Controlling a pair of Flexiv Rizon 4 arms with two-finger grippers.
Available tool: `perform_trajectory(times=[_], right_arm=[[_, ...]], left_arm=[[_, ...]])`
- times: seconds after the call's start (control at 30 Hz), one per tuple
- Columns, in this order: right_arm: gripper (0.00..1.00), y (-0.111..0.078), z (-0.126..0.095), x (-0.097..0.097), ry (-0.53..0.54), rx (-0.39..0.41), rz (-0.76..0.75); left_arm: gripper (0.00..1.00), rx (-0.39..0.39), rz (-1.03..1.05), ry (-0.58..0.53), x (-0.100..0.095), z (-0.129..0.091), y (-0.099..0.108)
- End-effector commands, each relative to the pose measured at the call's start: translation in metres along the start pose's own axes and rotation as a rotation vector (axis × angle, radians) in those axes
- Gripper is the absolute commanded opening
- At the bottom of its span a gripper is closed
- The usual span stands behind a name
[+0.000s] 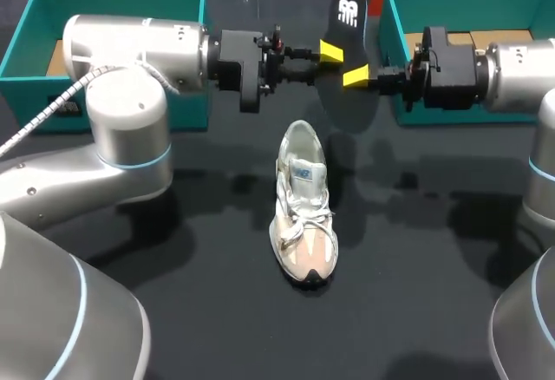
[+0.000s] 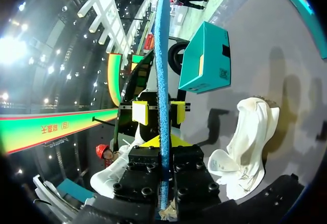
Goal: Take the shoe out of the shoebox, open the shoe tongue, remove and reinsert the insole, then place the shoe into the shoebox
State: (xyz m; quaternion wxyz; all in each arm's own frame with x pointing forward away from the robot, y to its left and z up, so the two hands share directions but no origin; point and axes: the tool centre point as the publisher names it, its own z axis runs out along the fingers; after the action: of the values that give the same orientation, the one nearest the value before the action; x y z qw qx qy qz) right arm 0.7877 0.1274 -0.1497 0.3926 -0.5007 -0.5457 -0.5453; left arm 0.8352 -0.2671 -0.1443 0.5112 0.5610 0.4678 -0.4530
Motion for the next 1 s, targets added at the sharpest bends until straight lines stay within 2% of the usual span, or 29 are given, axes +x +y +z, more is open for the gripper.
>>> perform_trajectory(times=[0.03,0.1,0.13,0.5,0.53,0.6,0.73,0.87,0.93,1.0], right_arm=[[0.0,-0.002,-0.003,0.0,-0.002,-0.001,-0.008],[0.0,-0.001,-0.004,0.0,-0.001,0.002,-0.013],[0.0,0.0,-0.005,0.0,0.004,0.001,-0.015],[0.0,0.002,-0.006,0.0,0.005,0.001,-0.012],[0.0,0.002,-0.006,0.0,0.005,0.001,-0.012],[0.0,0.005,-0.006,-0.002,0.001,0.005,-0.013],[0.0,0.012,-0.003,-0.004,0.004,0.057,-0.074],[0.0,0.019,-0.002,-0.006,0.01,0.073,-0.149],[0.0,0.022,-0.001,-0.009,0.014,0.072,-0.184],[0.0,0.023,0.0,-0.01,0.011,0.073,-0.199]], left_arm=[[1.0,0.0,-0.097,0.114,-0.01,-0.038,-0.004],[1.0,0.044,-0.223,0.132,-0.012,-0.053,-0.002],[1.0,0.064,-0.199,0.173,-0.013,-0.06,-0.002],[1.0,0.064,-0.199,0.173,-0.013,-0.06,-0.002],[1.0,0.0,-0.189,0.201,-0.014,-0.055,-0.006],[1.0,0.028,-0.316,0.22,-0.018,-0.058,-0.012],[1.0,-0.076,-0.553,0.346,-0.02,-0.072,-0.006],[1.0,-0.108,-0.815,0.487,-0.016,-0.094,-0.002],[1.0,-0.149,-0.813,0.553,-0.016,-0.106,-0.005],[1.0,-0.149,-0.813,0.553,-0.016,-0.106,-0.005]])
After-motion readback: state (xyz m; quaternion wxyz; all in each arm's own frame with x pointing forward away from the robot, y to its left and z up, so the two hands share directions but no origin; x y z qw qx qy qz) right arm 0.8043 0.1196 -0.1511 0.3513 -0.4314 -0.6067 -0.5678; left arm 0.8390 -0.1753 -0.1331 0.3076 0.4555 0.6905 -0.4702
